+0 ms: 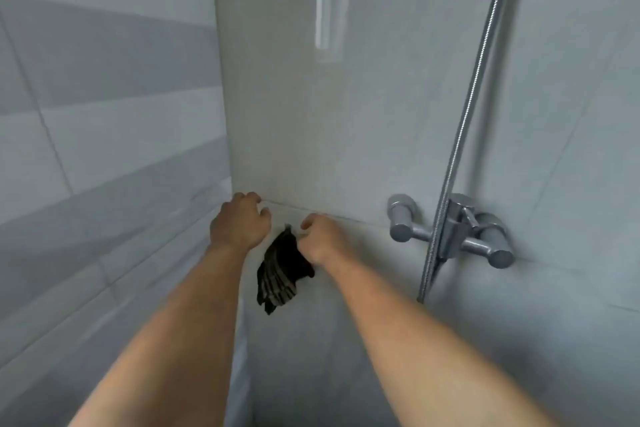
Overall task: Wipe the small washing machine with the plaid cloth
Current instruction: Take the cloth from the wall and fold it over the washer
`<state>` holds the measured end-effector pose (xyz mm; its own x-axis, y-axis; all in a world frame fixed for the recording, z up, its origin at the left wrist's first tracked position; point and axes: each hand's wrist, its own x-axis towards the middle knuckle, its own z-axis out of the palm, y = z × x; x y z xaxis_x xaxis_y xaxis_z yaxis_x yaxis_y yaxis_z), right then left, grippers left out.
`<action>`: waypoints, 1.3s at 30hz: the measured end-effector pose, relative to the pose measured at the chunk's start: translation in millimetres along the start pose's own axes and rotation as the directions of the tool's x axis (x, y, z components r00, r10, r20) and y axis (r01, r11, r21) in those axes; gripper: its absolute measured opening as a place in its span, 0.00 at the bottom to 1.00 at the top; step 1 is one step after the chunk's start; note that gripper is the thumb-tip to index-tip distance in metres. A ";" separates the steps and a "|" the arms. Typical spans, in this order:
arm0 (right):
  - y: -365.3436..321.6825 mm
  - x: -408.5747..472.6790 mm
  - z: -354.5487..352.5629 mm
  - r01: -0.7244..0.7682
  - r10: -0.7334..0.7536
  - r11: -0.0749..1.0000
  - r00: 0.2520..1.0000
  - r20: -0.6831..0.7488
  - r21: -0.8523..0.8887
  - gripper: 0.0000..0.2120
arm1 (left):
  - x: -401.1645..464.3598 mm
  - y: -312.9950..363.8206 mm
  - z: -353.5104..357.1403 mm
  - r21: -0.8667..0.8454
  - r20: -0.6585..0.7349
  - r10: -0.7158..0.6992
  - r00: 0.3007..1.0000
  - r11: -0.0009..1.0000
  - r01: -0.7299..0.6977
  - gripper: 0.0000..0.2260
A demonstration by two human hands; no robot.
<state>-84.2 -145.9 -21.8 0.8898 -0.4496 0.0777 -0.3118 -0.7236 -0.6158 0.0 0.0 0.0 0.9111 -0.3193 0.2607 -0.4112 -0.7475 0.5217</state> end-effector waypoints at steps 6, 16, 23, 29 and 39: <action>47.9 5.5 90.5 -0.206 0.232 0.947 0.969 -0.080 0.247 0.11 | -9.0 -51.4 78.6 -0.315 0.433 -0.165 0.886 0.893 0.320 0.28; 41.1 8.9 101.3 -0.027 0.131 0.924 0.959 -0.251 0.381 0.07 | -5.6 -45.9 89.5 -0.649 0.464 -0.130 0.876 0.623 0.436 0.26; 35.7 -14.8 69.4 0.099 -0.005 0.963 0.935 -0.354 0.249 0.07 | -36.4 -27.0 54.5 -0.728 0.393 0.016 0.919 0.617 0.301 0.29; 110.2 -84.8 108.5 -0.004 0.060 0.871 0.994 -0.097 0.491 0.08 | -108.2 -51.9 116.6 -0.573 0.444 -0.008 0.896 0.766 0.291 0.17; 336.6 -256.3 232.6 -0.213 0.380 0.658 0.922 -0.074 0.723 0.09 | -288.0 -116.5 317.3 -0.429 0.771 0.070 0.633 0.792 0.435 0.13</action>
<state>-339.8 -152.4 -431.4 0.6772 -0.7284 -0.1041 -0.1537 -0.0017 -0.9881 -205.5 -5.9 -393.6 0.5693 -0.7038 -0.4249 0.0584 -0.4809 0.8748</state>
